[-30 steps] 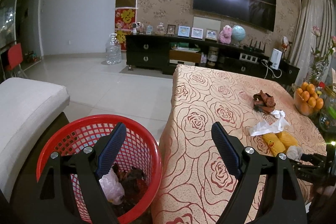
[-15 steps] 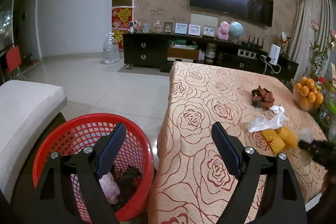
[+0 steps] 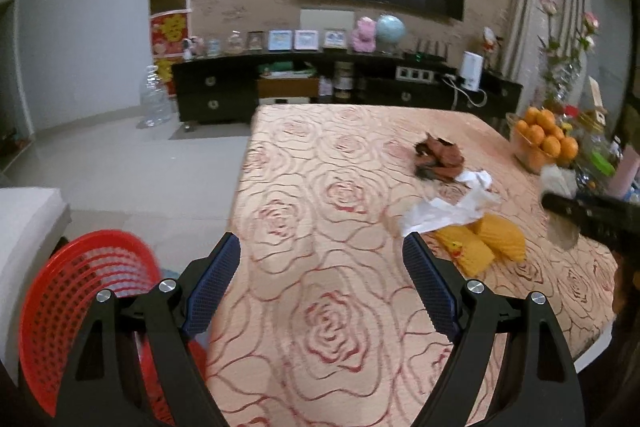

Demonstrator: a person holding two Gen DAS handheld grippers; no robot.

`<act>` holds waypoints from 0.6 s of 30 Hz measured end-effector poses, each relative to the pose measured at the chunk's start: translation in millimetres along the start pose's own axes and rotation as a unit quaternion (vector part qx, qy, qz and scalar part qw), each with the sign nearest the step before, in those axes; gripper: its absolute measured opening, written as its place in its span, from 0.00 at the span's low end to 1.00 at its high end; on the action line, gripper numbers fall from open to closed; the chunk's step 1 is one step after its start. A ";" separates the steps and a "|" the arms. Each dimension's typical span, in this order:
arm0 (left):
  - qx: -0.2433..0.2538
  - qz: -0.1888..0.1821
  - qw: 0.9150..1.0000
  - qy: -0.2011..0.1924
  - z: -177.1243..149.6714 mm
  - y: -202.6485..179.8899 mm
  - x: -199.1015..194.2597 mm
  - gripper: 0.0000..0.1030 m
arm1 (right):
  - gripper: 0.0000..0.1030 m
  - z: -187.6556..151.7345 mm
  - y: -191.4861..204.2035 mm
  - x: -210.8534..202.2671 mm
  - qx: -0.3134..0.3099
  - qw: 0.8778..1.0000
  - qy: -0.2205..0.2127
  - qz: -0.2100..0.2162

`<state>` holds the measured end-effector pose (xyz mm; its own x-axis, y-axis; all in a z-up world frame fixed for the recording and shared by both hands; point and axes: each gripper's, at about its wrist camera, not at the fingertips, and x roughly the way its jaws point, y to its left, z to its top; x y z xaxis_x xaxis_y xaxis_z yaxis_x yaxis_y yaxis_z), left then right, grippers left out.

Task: Collect trash
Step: 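Grasp the white tissue with the left tool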

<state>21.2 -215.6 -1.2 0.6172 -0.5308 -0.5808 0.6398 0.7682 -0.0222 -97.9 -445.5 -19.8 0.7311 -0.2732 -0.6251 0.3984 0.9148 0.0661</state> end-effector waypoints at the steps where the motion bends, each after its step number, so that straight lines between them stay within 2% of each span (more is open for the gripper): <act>1: 0.005 -0.005 1.000 0.005 2.5 -5.0 4.3 0.79 | 0.37 4.7 0.1 0.9 -0.004 1.000 -0.002 0.002; 8: 0.057 -0.038 0.997 0.021 23.2 -39.9 34.4 0.83 | 0.37 29.1 -3.1 8.0 -0.048 0.999 -0.009 -0.005; 11: 0.073 -0.062 0.995 0.034 32.5 -56.4 52.9 0.83 | 0.37 31.0 -19.1 7.4 -0.019 1.000 -0.016 0.003; 15: 0.102 -0.102 0.988 0.061 42.7 -84.8 88.1 0.83 | 0.37 26.2 -42.7 12.6 0.028 1.000 -0.006 0.005; 18: 0.126 -0.118 0.982 0.075 42.5 -104.5 111.2 0.83 | 0.37 21.5 -55.2 14.8 0.050 0.999 0.002 0.003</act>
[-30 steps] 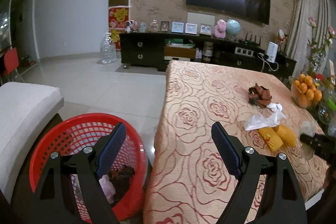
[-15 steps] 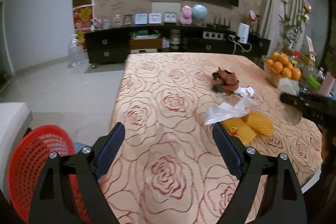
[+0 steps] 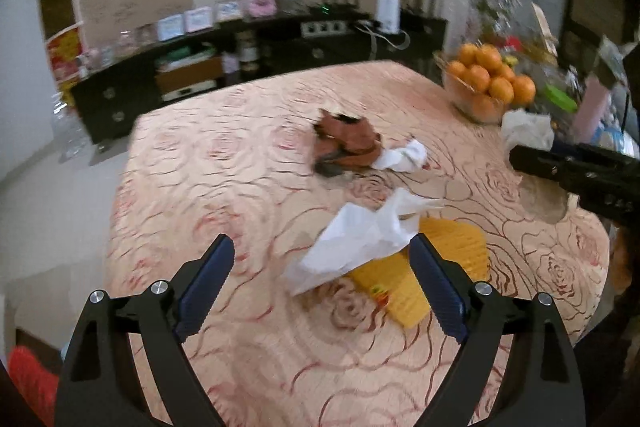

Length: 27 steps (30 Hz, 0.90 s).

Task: Collect trash
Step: 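Grasp the white tissue with the left tool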

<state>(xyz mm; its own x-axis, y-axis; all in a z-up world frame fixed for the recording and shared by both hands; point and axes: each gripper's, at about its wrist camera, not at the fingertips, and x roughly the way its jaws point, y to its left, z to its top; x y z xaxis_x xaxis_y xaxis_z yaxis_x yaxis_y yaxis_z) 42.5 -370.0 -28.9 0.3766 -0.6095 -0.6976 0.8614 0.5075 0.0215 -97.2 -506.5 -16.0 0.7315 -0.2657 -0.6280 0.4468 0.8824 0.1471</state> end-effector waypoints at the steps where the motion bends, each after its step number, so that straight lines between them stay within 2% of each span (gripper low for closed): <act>1: 0.007 -0.006 1.000 0.008 2.7 -4.6 12.1 0.83 | 0.37 -0.8 -2.6 0.5 0.003 1.000 0.001 -0.001; 9: -0.020 -0.060 0.997 0.034 10.0 -12.6 70.4 0.83 | 0.37 -2.6 -6.6 9.8 0.015 1.000 0.019 0.002; 13: -0.020 -0.062 0.997 0.052 6.9 -13.4 94.1 0.81 | 0.37 -2.6 -2.1 19.1 0.011 0.999 0.031 0.005; 15: -0.028 -0.069 0.995 0.060 6.9 -10.2 100.9 0.67 | 0.37 -3.7 0.2 22.7 0.009 0.999 0.035 0.006; 17: -0.045 -0.077 0.993 0.073 5.5 -4.9 108.6 0.48 | 0.37 -4.6 1.2 26.1 0.009 0.999 0.040 0.006; 18: -0.053 -0.080 0.992 0.076 4.1 -2.0 111.3 0.45 | 0.37 -4.5 0.9 27.6 0.009 0.999 0.042 0.006; 22: -0.065 -0.083 0.992 0.075 2.7 4.3 111.6 0.20 | 0.37 -6.2 0.7 33.1 0.013 0.999 0.051 0.008; 27: -0.067 -0.084 0.992 0.072 -2.4 5.9 106.7 0.09 | 0.37 -5.9 -1.5 31.8 0.017 0.999 0.050 0.008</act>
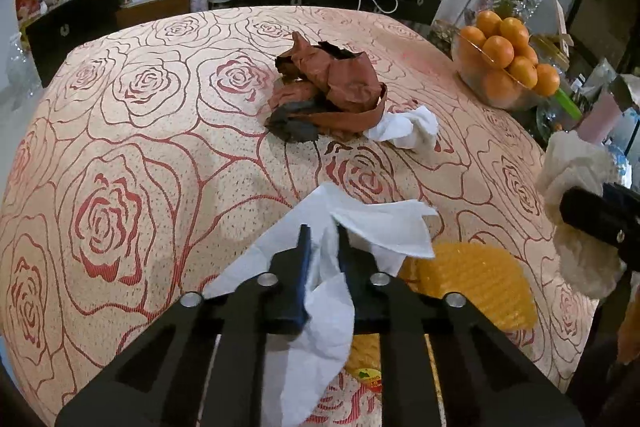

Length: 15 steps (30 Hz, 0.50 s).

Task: Collect trash
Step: 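Grasp the white tissue with the left tool, then carry the mesh bag and tissue over the red wastebasket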

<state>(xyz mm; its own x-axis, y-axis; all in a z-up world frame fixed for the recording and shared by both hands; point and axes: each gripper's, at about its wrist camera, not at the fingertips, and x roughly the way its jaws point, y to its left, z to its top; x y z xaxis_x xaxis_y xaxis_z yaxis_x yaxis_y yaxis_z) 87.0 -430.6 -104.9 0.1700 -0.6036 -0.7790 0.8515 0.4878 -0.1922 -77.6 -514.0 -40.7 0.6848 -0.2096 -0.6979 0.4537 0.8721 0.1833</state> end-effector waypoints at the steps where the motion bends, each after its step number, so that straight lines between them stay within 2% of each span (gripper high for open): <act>1: -0.001 0.001 1.000 -0.002 -0.9 0.0 -1.8 0.08 | 0.37 0.0 -0.3 -0.9 0.000 1.000 -0.001 0.000; 5: -0.007 0.005 1.000 -0.018 0.5 1.1 -15.2 0.07 | 0.37 0.7 -3.8 -2.4 0.004 1.000 -0.006 -0.004; 15: -0.004 0.026 0.995 -0.092 11.9 -2.8 -78.8 0.07 | 0.37 4.1 -3.3 -9.1 0.004 1.000 -0.026 -0.005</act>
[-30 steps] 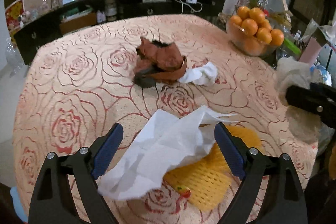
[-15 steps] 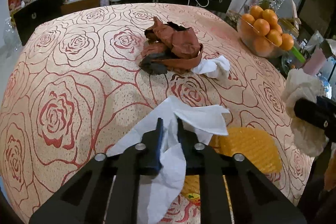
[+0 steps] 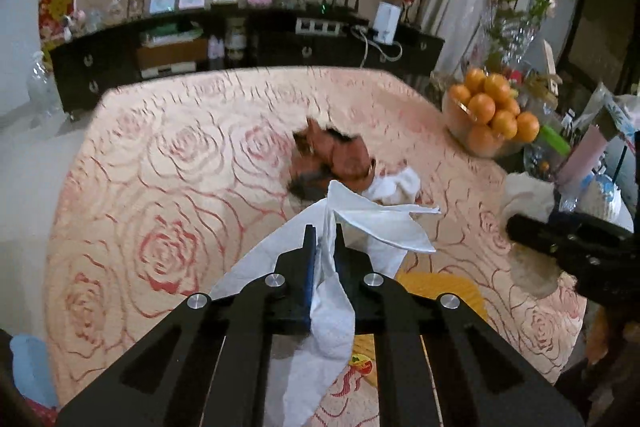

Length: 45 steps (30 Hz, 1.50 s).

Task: Collect trash
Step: 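Carry the mesh bag and tissue over the red wastebasket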

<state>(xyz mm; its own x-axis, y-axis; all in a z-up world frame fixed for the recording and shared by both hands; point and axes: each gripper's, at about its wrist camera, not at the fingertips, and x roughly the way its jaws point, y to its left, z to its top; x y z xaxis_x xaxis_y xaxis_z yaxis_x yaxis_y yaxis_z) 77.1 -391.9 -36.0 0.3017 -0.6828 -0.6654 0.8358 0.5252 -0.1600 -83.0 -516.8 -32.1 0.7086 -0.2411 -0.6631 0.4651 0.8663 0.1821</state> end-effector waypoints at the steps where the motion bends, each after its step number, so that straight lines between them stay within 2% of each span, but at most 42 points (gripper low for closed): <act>1: 0.001 0.004 1.000 -0.008 2.4 -1.0 -6.0 0.07 | 0.37 0.6 1.2 -0.8 -0.001 1.000 -0.002 0.001; 11: -0.007 0.047 0.996 -0.073 10.9 4.9 -65.9 0.07 | 0.37 5.9 18.7 -7.7 -0.013 1.000 -0.024 0.011; 15: -0.019 0.056 0.994 -0.088 6.2 11.8 -86.7 0.07 | 0.37 10.0 30.2 -14.1 -0.022 0.999 -0.041 0.016; 20: -0.026 0.084 0.990 -0.107 -1.4 20.0 -111.0 0.07 | 0.37 14.0 41.8 -21.2 -0.031 0.998 -0.057 0.022; 24: -0.024 0.141 0.983 -0.115 -12.0 31.2 -127.5 0.07 | 0.37 14.1 52.5 -23.5 -0.038 0.997 -0.061 0.028; 27: -0.037 0.156 0.980 -0.121 -18.5 42.5 -140.7 0.07 | 0.37 12.9 64.0 -23.6 -0.049 0.996 -0.062 0.034; 31: -0.040 0.199 0.971 -0.130 -30.0 57.1 -159.7 0.07 | 0.37 11.9 81.8 -24.3 -0.062 0.995 -0.063 0.046; 45: -0.094 0.256 0.952 -0.135 -73.3 102.6 -216.4 0.07 | 0.37 8.7 162.5 -25.9 -0.121 0.986 -0.060 0.102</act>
<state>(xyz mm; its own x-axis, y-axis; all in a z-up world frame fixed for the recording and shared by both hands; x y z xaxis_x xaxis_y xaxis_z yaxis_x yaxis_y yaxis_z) 63.9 -153.1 38.1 0.7762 -0.4047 -0.4834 0.4574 0.8892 -0.0100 -21.1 -373.6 21.0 0.8388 -0.0889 -0.5371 0.1771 0.9775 0.1148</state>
